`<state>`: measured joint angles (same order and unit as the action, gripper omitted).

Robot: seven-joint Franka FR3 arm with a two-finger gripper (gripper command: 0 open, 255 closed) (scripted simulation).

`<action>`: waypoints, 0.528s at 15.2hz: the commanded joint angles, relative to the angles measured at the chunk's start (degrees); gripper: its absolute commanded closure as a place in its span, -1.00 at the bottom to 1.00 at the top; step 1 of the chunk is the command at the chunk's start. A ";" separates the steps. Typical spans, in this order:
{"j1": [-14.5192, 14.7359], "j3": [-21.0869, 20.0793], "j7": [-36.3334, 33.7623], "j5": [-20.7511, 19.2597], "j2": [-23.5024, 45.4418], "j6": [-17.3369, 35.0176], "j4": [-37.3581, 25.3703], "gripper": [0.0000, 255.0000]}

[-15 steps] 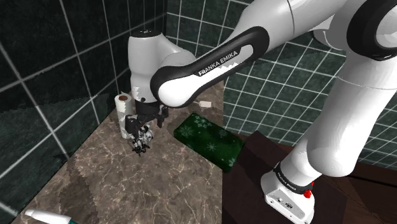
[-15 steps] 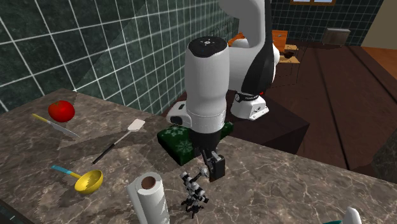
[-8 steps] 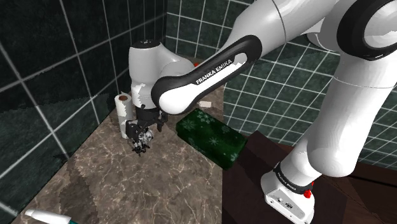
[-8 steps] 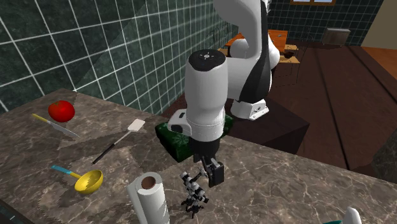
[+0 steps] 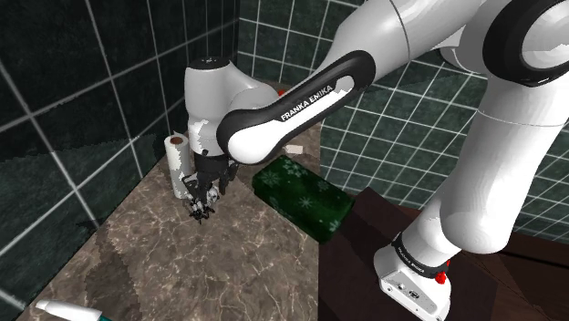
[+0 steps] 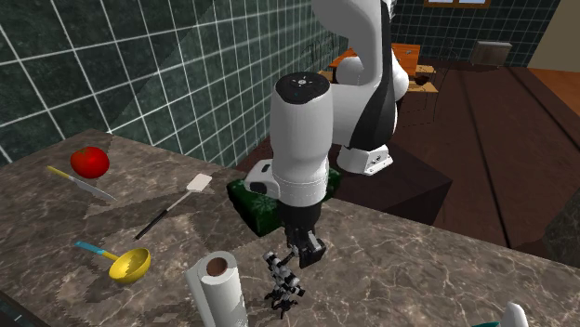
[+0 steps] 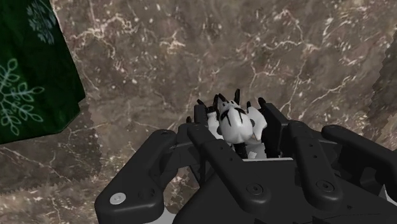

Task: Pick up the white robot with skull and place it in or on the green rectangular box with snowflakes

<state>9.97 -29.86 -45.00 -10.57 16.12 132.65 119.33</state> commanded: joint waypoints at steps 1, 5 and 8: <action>-0.01 0.01 0.01 0.00 0.02 0.02 0.01 1.00; 0.01 0.01 -0.01 -0.02 0.05 0.02 -0.01 1.00; -0.27 -0.32 0.53 0.78 -1.01 -1.26 -0.38 1.00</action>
<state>9.79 -30.05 -44.64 -10.08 15.50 131.85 119.07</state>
